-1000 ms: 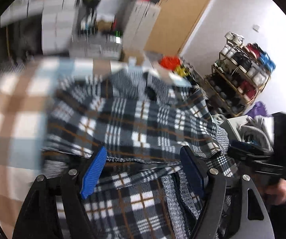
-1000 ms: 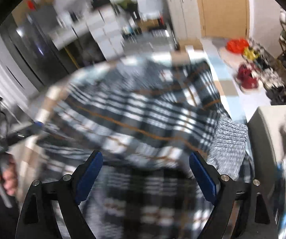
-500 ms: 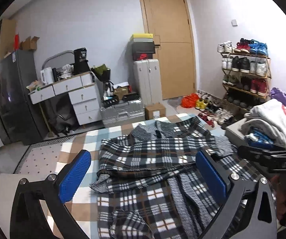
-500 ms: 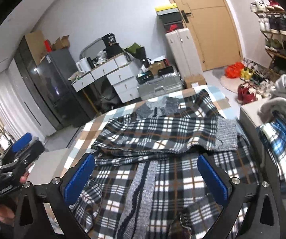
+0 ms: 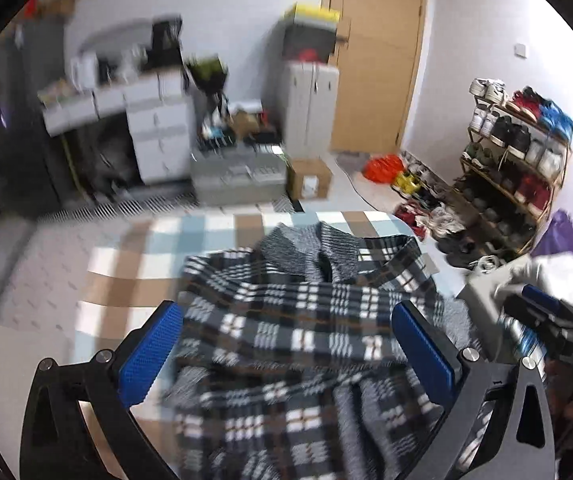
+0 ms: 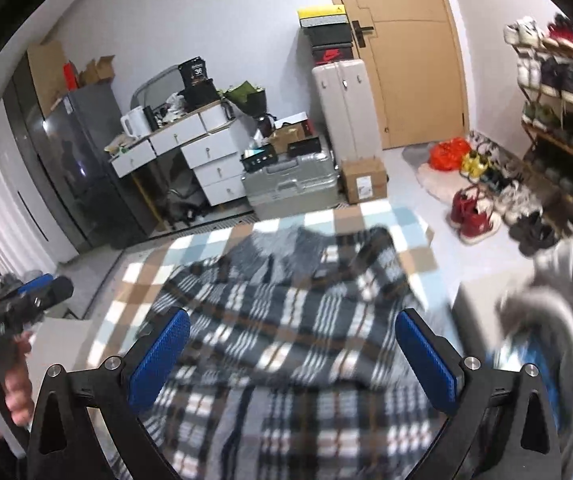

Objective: Fold large clothes

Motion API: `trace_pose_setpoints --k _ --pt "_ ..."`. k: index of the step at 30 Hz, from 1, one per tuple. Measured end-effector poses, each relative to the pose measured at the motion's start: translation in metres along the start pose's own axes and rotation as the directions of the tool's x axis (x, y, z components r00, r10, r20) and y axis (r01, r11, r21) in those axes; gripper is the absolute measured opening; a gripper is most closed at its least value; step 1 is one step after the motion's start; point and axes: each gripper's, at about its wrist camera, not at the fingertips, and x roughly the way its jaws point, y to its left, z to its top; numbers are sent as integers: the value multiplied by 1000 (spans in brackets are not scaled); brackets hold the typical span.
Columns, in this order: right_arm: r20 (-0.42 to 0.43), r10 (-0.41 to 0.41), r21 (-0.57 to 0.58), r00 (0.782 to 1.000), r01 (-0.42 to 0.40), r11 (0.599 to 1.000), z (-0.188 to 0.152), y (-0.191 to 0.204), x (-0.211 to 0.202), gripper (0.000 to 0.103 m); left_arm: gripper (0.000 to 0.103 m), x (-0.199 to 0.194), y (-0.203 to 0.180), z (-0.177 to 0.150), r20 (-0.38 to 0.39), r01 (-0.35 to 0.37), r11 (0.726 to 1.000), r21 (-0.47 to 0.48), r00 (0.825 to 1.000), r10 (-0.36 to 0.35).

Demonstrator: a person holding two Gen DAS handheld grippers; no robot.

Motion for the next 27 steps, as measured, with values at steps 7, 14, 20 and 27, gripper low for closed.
trace_pose_setpoints --k 7,14,20,27 --pt "-39 -16 62 999 18 998 27 -29 66 103 102 115 12 51 -193 46 992 -121 979 -69" --pt "-121 -14 30 992 17 999 20 -43 131 103 102 223 14 59 -361 -9 988 -154 931 -48" --pt "-178 13 36 984 -6 999 6 -57 161 103 102 276 8 55 -400 -25 994 -111 916 -22" --pt "-205 -17 -65 979 4 998 -8 -51 171 103 98 291 13 52 -413 -74 995 -68 910 40"
